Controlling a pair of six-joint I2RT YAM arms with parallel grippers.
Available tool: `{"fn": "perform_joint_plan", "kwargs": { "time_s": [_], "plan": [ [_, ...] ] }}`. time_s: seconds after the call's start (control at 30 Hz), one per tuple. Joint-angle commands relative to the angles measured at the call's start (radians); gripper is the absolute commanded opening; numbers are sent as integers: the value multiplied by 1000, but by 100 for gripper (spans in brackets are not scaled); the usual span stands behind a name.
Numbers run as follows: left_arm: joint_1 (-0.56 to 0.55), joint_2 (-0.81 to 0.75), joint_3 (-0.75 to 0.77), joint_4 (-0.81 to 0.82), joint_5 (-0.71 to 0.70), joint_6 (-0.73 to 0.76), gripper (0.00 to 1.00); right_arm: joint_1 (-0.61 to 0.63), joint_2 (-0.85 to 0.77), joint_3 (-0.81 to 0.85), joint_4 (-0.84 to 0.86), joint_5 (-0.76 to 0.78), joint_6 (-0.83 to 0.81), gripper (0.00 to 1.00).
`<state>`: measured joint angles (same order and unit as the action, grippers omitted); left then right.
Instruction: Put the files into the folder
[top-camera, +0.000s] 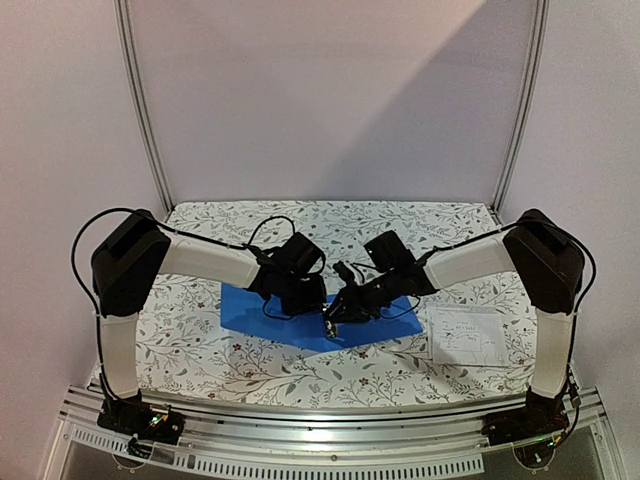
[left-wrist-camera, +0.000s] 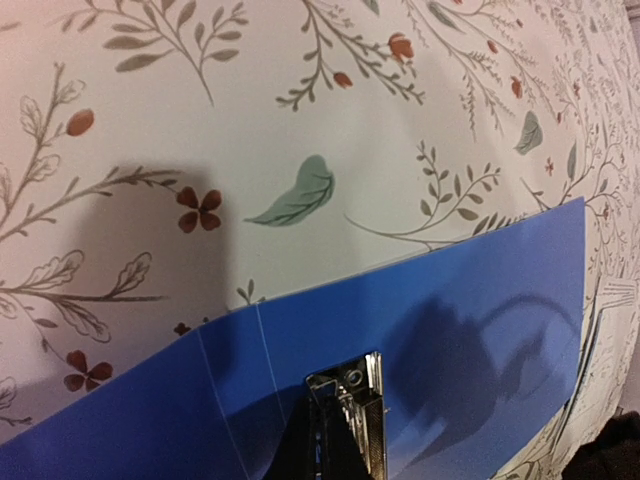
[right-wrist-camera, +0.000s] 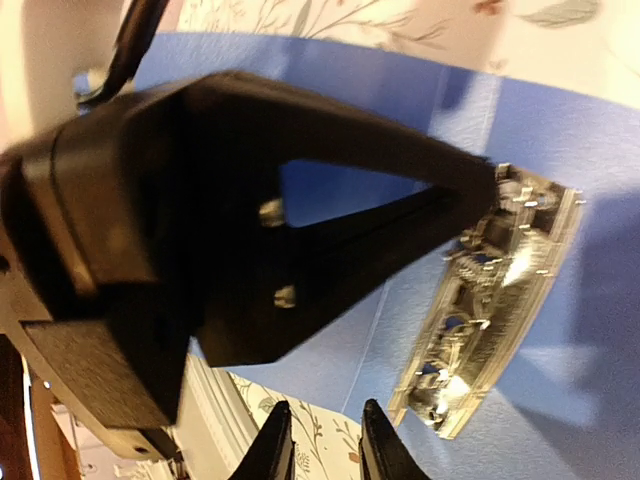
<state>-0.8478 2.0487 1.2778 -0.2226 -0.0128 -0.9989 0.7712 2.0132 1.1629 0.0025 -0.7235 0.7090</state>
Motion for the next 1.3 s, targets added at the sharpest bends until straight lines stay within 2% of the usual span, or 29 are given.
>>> {"fn": "perform_joint_plan", "kwargs": {
  "time_s": [0.0, 0.17, 0.5, 0.87, 1.07, 1.27],
  "plan": [
    [6, 33, -20, -64, -4, 13, 0, 29, 27, 34, -173, 69, -106, 22],
    [6, 32, -23, -64, -3, 9, 0, 30, 53, 34, -178, 72, -92, 16],
    [6, 34, -26, -58, 0, 8, 0, 32, 69, 32, -172, 77, -93, 16],
    [6, 34, -31, -54, 5, 8, 0, 32, 92, 35, -113, 54, -60, 8],
    [6, 35, -33, -52, 5, 9, 0, 30, 97, 29, -137, 77, -47, 0],
    [6, 34, -35, -50, 5, 13, 0, 14, 118, 21, -206, 146, -8, 0]
  ]
}}
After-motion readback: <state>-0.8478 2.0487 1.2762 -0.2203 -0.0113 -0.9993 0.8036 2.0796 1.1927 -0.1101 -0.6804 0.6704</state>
